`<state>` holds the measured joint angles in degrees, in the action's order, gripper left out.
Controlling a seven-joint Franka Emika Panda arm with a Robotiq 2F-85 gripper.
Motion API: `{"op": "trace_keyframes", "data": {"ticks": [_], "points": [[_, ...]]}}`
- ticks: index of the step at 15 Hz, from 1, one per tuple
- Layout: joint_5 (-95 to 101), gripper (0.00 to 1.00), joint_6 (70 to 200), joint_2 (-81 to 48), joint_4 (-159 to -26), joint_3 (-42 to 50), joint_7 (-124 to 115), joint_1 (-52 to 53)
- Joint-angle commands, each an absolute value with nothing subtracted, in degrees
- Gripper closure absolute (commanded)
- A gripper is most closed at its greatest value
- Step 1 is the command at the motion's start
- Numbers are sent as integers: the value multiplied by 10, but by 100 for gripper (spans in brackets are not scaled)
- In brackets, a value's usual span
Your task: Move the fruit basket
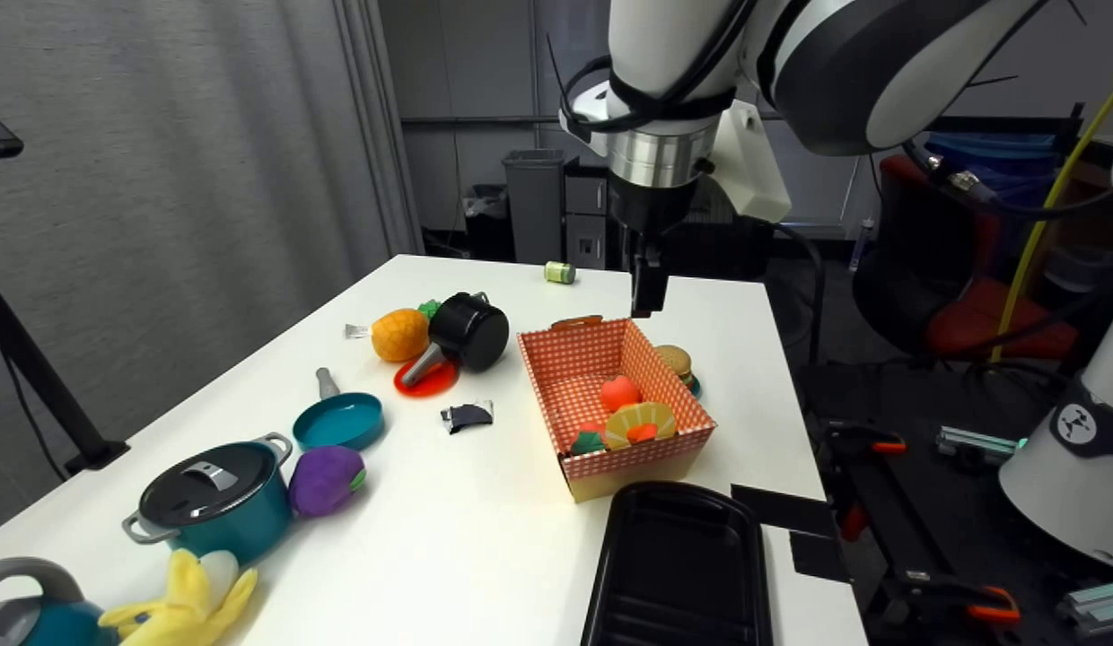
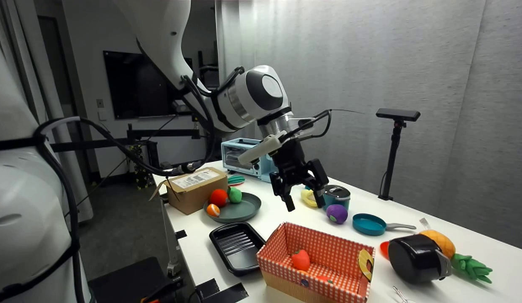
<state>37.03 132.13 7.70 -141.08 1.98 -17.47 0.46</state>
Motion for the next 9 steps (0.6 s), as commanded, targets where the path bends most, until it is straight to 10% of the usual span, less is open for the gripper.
{"op": "trace_keyframes", "data": {"ticks": [1, 9], "points": [[392, 0, 1323, 111, -1454, 2, -206, -9], [353, 0, 1303, 101, -1473, -5, -209, -6]]}}
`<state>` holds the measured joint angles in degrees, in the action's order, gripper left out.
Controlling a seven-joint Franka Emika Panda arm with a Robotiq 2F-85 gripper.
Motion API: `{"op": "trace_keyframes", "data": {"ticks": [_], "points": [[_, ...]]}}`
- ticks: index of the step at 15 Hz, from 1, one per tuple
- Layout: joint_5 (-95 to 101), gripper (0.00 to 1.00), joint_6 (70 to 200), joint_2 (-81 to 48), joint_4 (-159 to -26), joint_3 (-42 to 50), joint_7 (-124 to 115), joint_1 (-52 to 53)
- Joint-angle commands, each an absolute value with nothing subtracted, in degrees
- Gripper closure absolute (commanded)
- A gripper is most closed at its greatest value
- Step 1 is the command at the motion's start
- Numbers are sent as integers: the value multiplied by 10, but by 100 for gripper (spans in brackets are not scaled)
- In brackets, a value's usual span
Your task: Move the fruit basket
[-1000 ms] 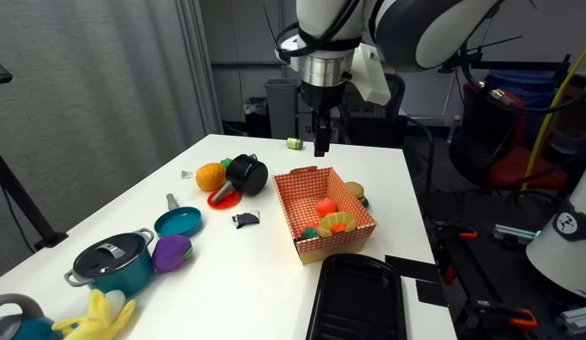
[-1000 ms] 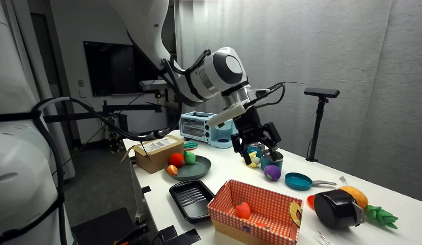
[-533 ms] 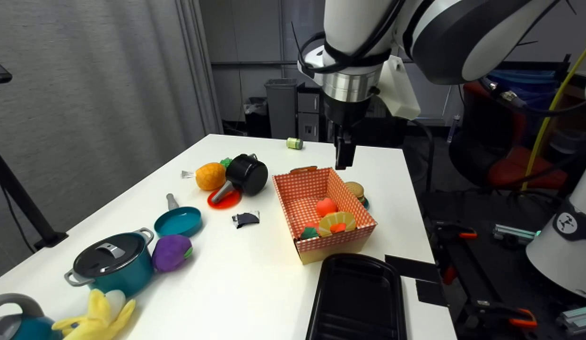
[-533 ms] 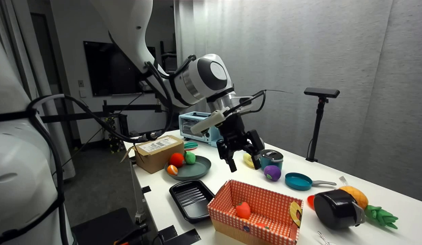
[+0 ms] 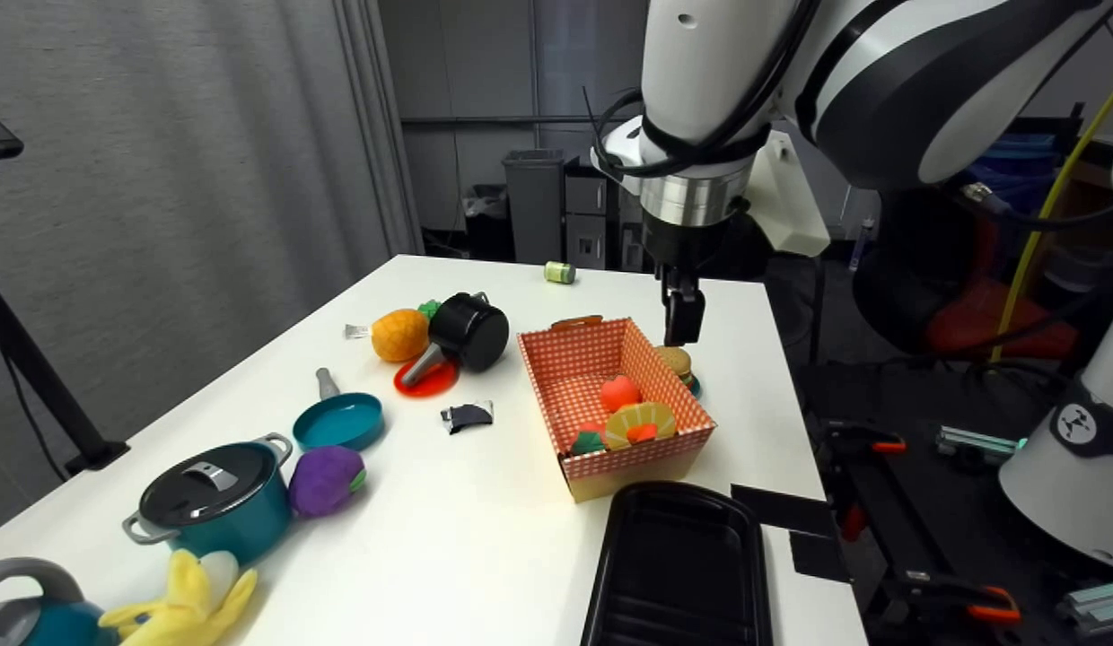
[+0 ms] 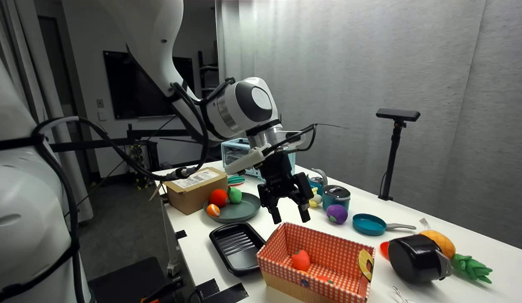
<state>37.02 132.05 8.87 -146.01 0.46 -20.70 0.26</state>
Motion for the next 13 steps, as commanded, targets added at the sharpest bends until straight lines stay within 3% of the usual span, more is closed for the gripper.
{"op": "trace_keyframes", "data": {"ticks": [1, 13], "points": [[334, 0, 1293, 98, -1472, -4, -199, -4], [342, 0, 1305, 88, -1468, -5, -204, -7]]}}
